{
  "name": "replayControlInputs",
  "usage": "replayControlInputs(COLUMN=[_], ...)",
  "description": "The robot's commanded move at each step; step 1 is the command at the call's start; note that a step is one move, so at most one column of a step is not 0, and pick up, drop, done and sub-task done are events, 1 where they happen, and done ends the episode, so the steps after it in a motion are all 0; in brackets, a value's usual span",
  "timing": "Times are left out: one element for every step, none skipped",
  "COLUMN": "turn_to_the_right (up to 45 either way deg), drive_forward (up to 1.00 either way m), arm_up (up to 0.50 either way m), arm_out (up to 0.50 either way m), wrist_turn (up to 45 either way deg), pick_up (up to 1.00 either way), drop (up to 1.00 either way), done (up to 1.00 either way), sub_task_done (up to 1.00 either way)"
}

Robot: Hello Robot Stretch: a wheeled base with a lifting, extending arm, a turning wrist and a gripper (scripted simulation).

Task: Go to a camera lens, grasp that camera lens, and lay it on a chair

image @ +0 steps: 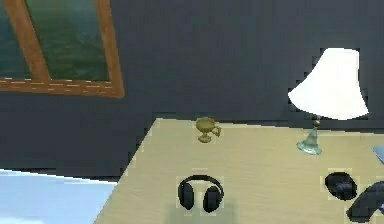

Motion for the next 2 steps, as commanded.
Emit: replayControlInputs(turn_to_the_right=[45.0, 33.0], drive_forward=[0.00, 0.00], arm_up=[0.00, 0.00], arm_out=[0.00, 0.00], wrist_turn=[0.0, 0.0], pick_up=[0.00, 0.00], drop=[0.00, 0.00], done=[0.00, 0.00], sub_task_done=[0.00, 0.00])
